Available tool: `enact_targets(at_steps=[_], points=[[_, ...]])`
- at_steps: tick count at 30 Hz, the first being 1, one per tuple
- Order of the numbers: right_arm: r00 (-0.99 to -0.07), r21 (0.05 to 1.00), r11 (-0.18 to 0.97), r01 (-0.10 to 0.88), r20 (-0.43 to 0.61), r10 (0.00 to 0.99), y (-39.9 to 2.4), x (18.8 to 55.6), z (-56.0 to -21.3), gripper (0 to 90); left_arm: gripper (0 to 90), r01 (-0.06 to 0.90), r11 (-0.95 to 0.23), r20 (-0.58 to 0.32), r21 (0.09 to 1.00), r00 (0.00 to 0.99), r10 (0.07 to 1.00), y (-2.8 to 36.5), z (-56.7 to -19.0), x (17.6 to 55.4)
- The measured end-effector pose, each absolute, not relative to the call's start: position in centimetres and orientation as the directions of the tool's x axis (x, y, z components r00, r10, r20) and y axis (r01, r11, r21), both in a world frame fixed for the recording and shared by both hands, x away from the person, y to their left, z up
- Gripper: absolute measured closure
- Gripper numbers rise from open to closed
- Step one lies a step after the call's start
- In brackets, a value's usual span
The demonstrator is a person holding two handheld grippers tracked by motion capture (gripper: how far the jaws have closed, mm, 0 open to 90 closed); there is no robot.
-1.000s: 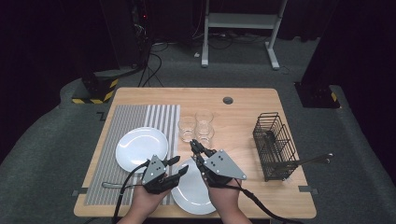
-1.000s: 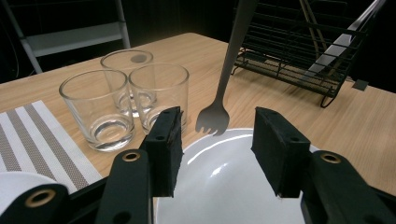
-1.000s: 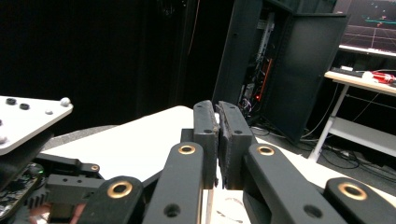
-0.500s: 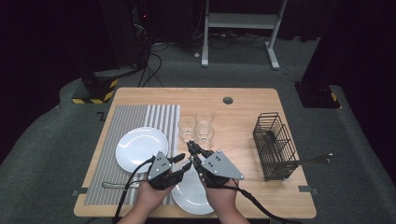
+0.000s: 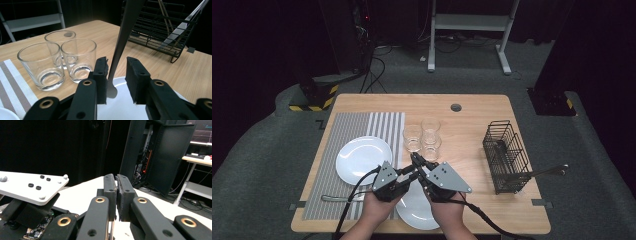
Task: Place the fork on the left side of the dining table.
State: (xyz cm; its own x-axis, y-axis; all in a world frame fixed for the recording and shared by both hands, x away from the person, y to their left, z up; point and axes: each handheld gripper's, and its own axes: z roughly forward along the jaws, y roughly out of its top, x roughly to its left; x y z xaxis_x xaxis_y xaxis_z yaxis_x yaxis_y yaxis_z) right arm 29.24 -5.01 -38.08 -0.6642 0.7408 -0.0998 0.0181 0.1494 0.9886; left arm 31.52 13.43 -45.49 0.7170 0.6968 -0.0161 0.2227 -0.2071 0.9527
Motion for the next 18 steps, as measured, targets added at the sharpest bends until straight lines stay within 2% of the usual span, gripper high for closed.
enact_targets(at_steps=[13, 18], points=[[-0.670, 0.989, 0.145, 0.032, -0.086, 0.737, -4.92, 29.36, -38.36, 86.8, 83.0, 0.196, -0.226, 0.018, 0.954, 0.716, 0.697, 13.39, -46.08, 31.37], [-0.675, 0.989, 0.139, 0.041, -0.076, 0.734, -4.96, 29.44, -38.44, 86.6, 85.0, 0.160, -0.266, 0.072, 0.950, 0.719, 0.691, 13.09, -46.20, 30.94]])
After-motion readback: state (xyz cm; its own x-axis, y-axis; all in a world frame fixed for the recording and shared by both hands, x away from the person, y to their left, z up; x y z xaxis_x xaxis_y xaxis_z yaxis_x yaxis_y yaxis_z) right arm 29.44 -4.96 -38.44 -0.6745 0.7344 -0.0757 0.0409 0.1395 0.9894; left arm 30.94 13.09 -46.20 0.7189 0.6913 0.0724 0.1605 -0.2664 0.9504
